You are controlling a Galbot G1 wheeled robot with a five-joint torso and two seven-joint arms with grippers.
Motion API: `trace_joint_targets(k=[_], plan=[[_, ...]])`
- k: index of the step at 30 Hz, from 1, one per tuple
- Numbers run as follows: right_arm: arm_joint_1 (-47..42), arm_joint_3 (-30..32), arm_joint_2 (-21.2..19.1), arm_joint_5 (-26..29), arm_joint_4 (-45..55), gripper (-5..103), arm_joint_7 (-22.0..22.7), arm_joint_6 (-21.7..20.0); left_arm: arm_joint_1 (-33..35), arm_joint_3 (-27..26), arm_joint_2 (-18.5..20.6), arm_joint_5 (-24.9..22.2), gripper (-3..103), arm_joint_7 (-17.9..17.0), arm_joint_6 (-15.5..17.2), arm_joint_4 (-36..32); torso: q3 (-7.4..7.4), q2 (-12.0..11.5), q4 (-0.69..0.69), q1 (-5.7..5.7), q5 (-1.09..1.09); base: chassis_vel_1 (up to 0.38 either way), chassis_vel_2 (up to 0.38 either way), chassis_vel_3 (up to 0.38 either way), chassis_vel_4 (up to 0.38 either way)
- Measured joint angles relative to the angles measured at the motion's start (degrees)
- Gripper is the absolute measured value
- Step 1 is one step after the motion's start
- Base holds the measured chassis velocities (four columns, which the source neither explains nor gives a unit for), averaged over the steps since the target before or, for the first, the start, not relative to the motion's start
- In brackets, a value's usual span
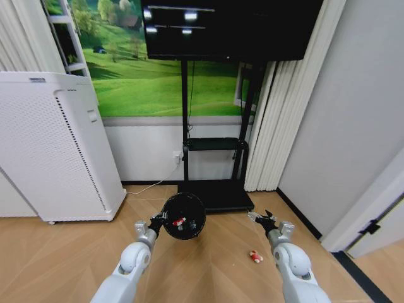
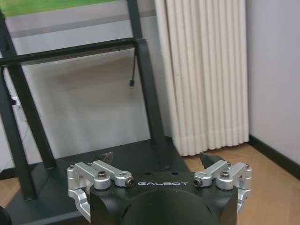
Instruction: Pick up the trash bin and place the garbage on the floor into it.
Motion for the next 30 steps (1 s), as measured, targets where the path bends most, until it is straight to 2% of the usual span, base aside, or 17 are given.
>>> trace_joint_targets(k=[3,7,10,16,23,30], plan=[[-0.1,-0.5,0.2,-0.8,-0.3,100,-0.2,0.6,0.1,-0.2,-0.2,0.0,4,0.2,-0.1,0.1,0.0,0.0,0.01,0.0,-0.01,-0.276,-0.3,0.259,0.299],[-0.9,-1.1,0.4,-4.0,-2.1,100,-3.0,1.5,0.2,-0.3,-0.5,0.1,4,0.3,-0.1,0.1,0.0,0.0,-0.02,0.0,0.01,-0.209,-0.252,0.213,0.237],[-1.1,-2.1,0.8,-7.1,-8.6,100,-3.5,2.2,0.1,-0.5,-0.6,0.1,4,0.4,-0.2,-0.1,0.0,0.0,-0.01,0.0,0.04,-0.105,-0.147,0.09,0.052],[-0.1,-2.3,1.2,-9.4,-19.2,100,-4.8,3.6,0.1,-1.0,-0.4,-0.1,4,0.3,-0.2,-0.5,0.0,0.0,0.03,0.0,0.02,0.044,0.017,0.003,-0.022],[3.2,-2.9,2.2,-13.0,-31.6,100,-11.2,3.8,0.1,-0.2,-1.0,0.1,4,0.1,-0.2,-0.5,0.0,0.0,0.03,0.0,0.01,0.015,0.018,-0.016,-0.018],[7.0,-3.2,3.3,-16.1,-42.3,100,-12.1,3.3,0.4,0.3,-0.9,0.1,4,-0.4,-0.2,-1.3,0.0,0.0,0.01,0.0,0.01,0.0,0.0,0.0,0.0]])
